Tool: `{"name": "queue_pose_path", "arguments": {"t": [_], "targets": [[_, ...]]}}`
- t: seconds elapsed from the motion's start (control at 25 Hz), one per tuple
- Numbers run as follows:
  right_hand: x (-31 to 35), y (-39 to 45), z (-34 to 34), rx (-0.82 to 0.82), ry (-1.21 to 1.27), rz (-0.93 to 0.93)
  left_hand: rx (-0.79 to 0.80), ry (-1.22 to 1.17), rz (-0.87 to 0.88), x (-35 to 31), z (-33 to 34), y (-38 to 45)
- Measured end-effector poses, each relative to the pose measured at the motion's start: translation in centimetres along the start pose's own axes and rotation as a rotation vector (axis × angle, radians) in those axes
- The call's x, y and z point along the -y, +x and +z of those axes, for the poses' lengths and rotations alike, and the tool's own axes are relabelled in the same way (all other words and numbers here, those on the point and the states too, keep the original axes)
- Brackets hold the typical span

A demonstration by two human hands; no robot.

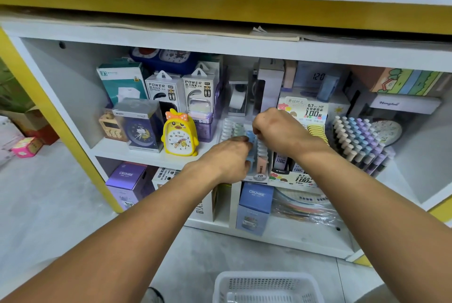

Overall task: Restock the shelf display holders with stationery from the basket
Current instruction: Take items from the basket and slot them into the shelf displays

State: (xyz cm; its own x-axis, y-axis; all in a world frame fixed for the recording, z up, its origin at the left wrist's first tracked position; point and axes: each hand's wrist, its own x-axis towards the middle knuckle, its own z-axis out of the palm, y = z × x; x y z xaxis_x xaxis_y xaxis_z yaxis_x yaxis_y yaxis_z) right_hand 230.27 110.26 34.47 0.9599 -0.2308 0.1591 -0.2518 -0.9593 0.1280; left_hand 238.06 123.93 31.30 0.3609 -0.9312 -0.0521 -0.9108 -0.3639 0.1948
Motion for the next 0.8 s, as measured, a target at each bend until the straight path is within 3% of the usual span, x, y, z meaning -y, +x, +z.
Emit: {"name": "queue_pose_path", "arguments": {"t": [0.64, 0.8], "targets": [[1.2, -0.2, 0.4, 0.074, -0.098, -0.063, -0.022, -0.017, 0.016, 0.3, 0.2, 0.1], [2.3, -0.9, 0.6, -0.032, 0.058, 0.038, -0.141, -0.099, -0.037, 0.4, 0.0, 0.4]]}}
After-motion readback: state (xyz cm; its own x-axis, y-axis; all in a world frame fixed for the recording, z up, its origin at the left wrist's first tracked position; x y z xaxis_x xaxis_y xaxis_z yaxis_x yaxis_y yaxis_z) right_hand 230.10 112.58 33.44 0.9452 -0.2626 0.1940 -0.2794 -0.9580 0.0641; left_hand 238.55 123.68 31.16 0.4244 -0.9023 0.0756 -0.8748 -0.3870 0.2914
